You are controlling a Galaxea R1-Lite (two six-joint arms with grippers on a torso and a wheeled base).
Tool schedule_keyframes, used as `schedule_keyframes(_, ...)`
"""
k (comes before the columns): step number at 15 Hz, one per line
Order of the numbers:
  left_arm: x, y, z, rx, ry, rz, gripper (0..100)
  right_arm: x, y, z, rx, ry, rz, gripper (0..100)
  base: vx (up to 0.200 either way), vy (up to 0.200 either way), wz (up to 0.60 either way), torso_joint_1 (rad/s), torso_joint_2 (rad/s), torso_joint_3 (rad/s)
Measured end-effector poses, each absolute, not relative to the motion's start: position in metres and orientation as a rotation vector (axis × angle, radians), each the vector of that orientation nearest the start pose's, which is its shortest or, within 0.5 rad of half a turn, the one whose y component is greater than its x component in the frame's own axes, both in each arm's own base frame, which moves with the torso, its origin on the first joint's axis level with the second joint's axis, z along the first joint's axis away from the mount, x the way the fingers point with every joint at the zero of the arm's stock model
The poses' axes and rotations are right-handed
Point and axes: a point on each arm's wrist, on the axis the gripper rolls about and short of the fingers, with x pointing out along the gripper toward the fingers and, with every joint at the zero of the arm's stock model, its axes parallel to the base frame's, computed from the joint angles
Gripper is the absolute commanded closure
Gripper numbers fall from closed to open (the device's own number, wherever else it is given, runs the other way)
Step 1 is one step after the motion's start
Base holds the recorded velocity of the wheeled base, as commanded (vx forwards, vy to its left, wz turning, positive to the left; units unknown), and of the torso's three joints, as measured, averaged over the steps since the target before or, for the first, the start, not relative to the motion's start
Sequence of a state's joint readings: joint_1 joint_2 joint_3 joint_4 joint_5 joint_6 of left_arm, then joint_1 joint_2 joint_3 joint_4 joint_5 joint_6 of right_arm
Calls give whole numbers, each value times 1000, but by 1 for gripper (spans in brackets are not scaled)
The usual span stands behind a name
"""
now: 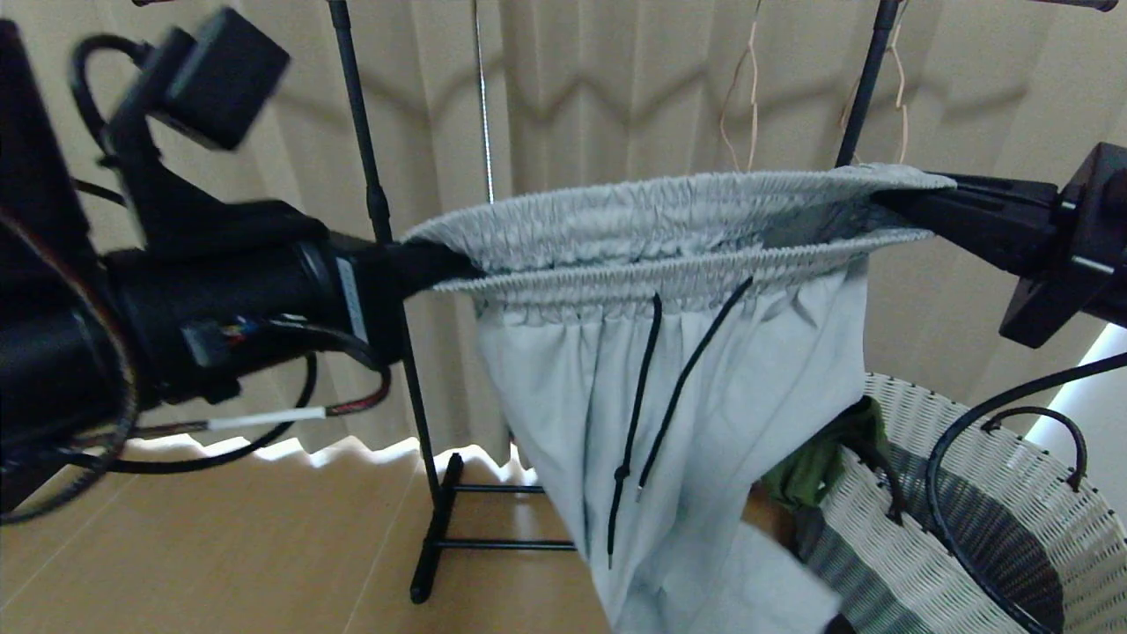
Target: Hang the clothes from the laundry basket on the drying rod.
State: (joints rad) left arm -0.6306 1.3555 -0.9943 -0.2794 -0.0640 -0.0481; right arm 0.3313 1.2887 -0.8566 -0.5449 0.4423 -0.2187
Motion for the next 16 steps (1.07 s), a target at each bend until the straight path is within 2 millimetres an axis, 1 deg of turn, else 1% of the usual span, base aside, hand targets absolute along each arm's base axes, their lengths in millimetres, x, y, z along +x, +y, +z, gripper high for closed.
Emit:
schedule_keyframes(3,171,-111,332,-31,76,-656,100,198,78,303,-215,-220,746,100,0,0,0,0,0,0)
schedule_keyframes(4,167,-107,341,-30,83,-646,100,200,78,301,-215,-211,738,100,0,0,0,0,0,0)
schedule_keyframes(5,166,-104,344,-29,89,-638,100,202,78,297,-214,-194,730,100,0,0,0,0,0,0)
schedule_keyframes(7,166,-106,333,-11,145,-628,100,205,79,293,-212,-174,710,100,0,0,0,0,0,0)
schedule_keyframes(10,165,-109,326,-4,172,-635,100,207,79,292,-212,-168,702,100,0,0,0,0,0,0)
schedule_keyframes(12,164,-112,319,2,187,-651,100,207,79,285,-209,-150,703,100,0,0,0,0,0,0)
schedule_keyframes(14,163,-115,321,-10,143,-667,100,207,77,285,-210,-172,691,100,0,0,0,0,0,0)
schedule_keyframes(16,163,-116,328,-19,102,-673,100,209,69,287,-215,-175,615,100,0,0,0,0,0,0)
